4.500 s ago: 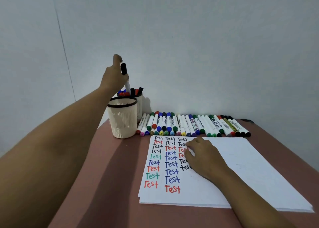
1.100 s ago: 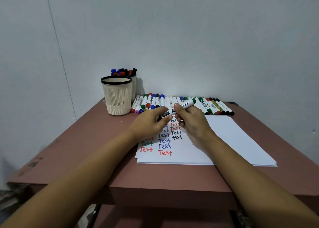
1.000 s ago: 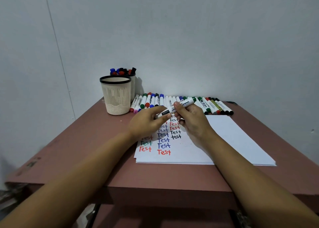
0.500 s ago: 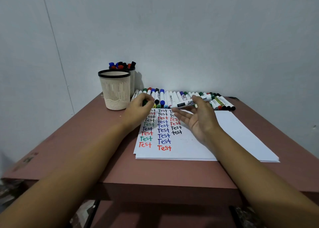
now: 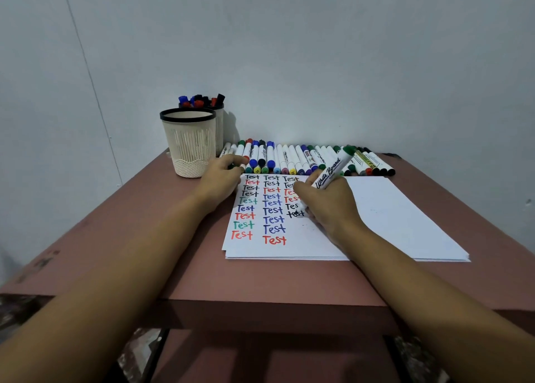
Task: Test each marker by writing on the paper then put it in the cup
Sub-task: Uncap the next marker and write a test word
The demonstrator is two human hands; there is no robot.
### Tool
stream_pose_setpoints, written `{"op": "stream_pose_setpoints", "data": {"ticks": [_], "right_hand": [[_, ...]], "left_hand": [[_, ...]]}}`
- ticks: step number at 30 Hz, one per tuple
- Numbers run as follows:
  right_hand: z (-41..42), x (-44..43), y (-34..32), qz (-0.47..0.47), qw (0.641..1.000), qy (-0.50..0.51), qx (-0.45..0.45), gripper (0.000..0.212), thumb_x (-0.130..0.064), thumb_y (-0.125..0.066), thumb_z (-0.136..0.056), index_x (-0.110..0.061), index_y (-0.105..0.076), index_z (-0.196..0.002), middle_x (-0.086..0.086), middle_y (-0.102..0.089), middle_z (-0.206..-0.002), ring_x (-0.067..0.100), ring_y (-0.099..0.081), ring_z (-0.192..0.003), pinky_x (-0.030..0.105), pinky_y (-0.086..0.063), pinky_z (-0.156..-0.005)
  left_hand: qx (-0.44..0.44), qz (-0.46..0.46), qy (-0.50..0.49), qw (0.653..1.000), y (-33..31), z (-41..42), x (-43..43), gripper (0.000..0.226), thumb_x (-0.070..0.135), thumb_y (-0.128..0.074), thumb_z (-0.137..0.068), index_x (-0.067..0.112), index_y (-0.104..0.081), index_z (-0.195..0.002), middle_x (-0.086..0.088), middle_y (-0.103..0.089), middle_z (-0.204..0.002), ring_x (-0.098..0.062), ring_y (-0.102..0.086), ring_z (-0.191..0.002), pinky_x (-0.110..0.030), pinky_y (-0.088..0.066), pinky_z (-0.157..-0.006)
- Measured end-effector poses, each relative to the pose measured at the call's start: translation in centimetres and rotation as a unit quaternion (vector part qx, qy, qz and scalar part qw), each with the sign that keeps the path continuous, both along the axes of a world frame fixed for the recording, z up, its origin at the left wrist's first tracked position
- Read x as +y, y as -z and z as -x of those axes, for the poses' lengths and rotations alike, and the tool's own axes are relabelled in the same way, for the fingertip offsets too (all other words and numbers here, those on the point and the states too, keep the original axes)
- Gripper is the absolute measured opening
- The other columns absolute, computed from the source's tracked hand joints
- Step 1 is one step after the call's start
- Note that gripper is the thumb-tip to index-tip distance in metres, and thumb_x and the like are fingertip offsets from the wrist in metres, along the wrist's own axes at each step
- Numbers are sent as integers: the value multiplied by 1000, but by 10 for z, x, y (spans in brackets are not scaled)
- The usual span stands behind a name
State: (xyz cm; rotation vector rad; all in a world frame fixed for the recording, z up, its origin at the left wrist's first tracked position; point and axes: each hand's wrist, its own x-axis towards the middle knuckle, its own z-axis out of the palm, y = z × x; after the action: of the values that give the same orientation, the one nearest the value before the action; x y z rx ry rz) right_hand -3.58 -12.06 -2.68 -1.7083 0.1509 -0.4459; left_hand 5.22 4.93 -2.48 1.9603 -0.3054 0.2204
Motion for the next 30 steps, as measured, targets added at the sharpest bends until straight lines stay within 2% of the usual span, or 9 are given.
{"op": "stream_pose_setpoints", "data": {"ticks": [3,6,11,14,16,18,22,26,30], "right_hand": [[2,1,-1,12,1000,-5,11,28,-7,-60,-76,-18,-45,-55,-3,-44,-48,12,-37,-40,22,-30,-44],[5,2,-2,26,999,-13,21,27,-8,-60,-77,-16,-45,-55,1,-45,-47,15,-39,-39,21,-32,-42],[8,5,-2,57,998,-29,24,23,-8,-60,-77,-13,-49,-58,6,-49,-49,16,-43,-39,22,-37,-43],[7,6,-1,81,997,-8,13,24,-9,-61,-78,-13,-46,-59,3,-48,-54,16,-45,-47,25,-42,-48],[6,6,-1,93,996,12,6,26,-11,-62,-78,-14,-44,-59,1,-47,-58,17,-47,-54,33,-49,-57],[7,6,-2,84,996,13,5,26,-10,-61,-78,-15,-45,-59,1,-47,-57,16,-47,-53,37,-51,-60],[8,6,-1,78,997,-13,8,22,-9,-60,-79,-13,-47,-61,5,-47,-55,16,-42,-44,24,-40,-47],[9,7,-1,85,995,-39,15,22,-8,-59,-79,-11,-46,-62,8,-44,-55,14,-38,-40,18,-34,-40],[8,5,0,60,998,-29,10,30,-8,-61,-78,-14,-43,-54,-2,-41,-46,11,-37,-36,22,-36,-44]], "left_hand": [[6,-10,2,1000,-1,1,0,36,0,-45,-91,17,-52,-123,-7,-55,-96,-10,-54,-72,-22,-48,-67],[31,19,-3,999,0,1,1,36,-1,-52,-89,14,-45,-122,-7,-57,-95,-9,-58,-71,-23,-50,-66],[62,55,-16,996,-1,-2,2,26,-1,-59,-86,8,-49,-109,-14,-61,-102,-19,-64,-79,-40,-53,-83],[63,45,-10,997,-2,-1,1,22,0,-60,-85,9,-54,-105,-8,-62,-92,-18,-65,-82,-39,-54,-87],[62,45,-8,997,-2,-1,1,21,0,-60,-86,9,-54,-104,-7,-63,-90,-17,-65,-81,-37,-54,-86],[61,45,-9,997,-2,-1,0,21,1,-60,-86,9,-54,-104,-6,-62,-90,-14,-64,-78,-35,-53,-84],[55,43,-10,997,-1,0,-1,20,1,-60,-86,11,-54,-102,-2,-61,-83,-14,-63,-77,-34,-53,-83],[48,31,-9,998,-1,0,0,19,1,-60,-86,10,-55,-101,-6,-62,-89,-15,-63,-79,-33,-53,-83],[49,29,-11,998,0,-1,0,19,2,-61,-86,11,-55,-102,-10,-63,-96,-14,-64,-78,-29,-54,-80]]}}
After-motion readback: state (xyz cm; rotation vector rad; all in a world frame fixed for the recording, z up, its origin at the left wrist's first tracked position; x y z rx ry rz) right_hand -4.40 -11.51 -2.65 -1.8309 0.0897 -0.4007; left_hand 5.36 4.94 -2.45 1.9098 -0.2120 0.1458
